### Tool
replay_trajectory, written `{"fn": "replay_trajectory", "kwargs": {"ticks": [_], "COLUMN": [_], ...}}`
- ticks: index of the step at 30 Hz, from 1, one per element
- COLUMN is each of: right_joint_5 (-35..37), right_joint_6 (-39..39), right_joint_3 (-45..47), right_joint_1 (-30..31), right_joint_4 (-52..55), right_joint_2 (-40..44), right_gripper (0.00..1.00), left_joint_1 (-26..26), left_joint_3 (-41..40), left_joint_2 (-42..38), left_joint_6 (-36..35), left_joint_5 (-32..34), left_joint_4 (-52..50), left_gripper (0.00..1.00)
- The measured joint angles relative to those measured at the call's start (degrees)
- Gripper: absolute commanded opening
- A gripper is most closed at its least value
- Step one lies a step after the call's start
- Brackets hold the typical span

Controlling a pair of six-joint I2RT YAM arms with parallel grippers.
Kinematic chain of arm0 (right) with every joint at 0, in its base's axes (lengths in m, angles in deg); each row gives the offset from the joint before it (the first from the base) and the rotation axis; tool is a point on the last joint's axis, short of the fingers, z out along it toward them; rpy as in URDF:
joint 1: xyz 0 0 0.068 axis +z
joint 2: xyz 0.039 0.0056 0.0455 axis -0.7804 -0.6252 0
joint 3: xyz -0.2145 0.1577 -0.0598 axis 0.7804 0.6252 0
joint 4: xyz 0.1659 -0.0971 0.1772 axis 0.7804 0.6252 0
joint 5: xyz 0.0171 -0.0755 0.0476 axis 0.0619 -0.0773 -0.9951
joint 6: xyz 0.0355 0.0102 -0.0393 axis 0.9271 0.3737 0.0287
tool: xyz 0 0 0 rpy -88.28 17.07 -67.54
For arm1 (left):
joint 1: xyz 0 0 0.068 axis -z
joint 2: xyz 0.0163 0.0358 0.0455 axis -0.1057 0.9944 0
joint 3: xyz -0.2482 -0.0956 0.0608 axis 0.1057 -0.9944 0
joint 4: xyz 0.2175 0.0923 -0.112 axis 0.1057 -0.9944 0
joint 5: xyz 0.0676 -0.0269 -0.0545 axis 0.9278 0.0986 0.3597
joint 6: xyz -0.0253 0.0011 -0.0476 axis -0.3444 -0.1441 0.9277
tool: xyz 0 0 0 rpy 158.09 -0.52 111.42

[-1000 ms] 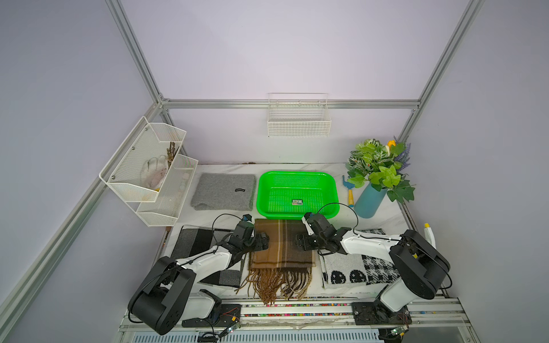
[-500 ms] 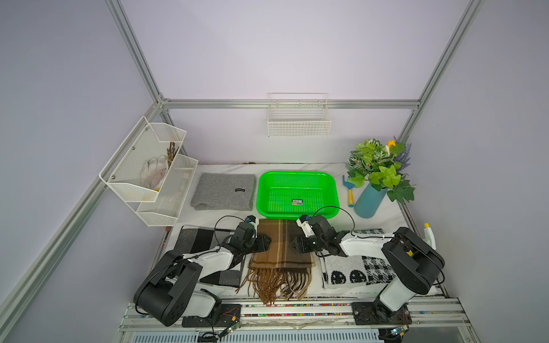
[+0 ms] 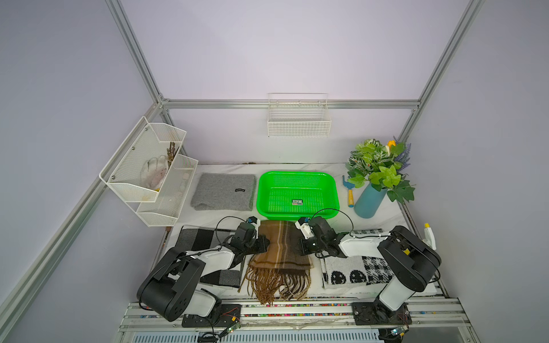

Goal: Put the folded scarf in the basket
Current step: Place the scarf in the basket.

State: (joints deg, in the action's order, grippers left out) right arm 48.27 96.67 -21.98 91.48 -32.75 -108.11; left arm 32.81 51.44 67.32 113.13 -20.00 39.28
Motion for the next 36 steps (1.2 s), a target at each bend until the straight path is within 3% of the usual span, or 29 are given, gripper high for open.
{"fn": "replay_trajectory", "kwargs": {"ticks": [8, 16, 24, 30, 36], "right_joint_5": [2.86, 8.04, 9.2, 6.38, 6.75], "right_joint_6": [-1.92, -3.69, -4.61, -4.74, -5.4], "right_joint_3": [-3.78, -12.59, -21.88, -10.58, -16.94], "right_joint_1": [0.09, 0.02, -3.52, -3.65, -4.13], "right_joint_4": [11.43, 20.79, 25.9, 21.33, 24.83], "right_joint_2": [12.92, 23.32, 22.18, 21.88, 19.08], "right_gripper": [0.0, 0.0, 0.0, 0.0, 0.0], "left_joint_1": [5.22, 5.6, 4.72, 4.46, 4.31], "left_joint_3": [7.98, 20.65, 33.44, 27.74, 32.3], "left_joint_2": [-8.44, -14.38, -8.13, -8.63, -6.73], "left_joint_6": [-0.31, -0.42, -0.2, 0.68, 0.72], "left_joint_5": [1.51, 2.38, 1.75, 0.46, 0.66], "left_joint_4": [-10.88, -18.64, -20.76, -19.65, -22.77], "left_gripper": [0.0, 0.0, 0.0, 0.0, 0.0]}}
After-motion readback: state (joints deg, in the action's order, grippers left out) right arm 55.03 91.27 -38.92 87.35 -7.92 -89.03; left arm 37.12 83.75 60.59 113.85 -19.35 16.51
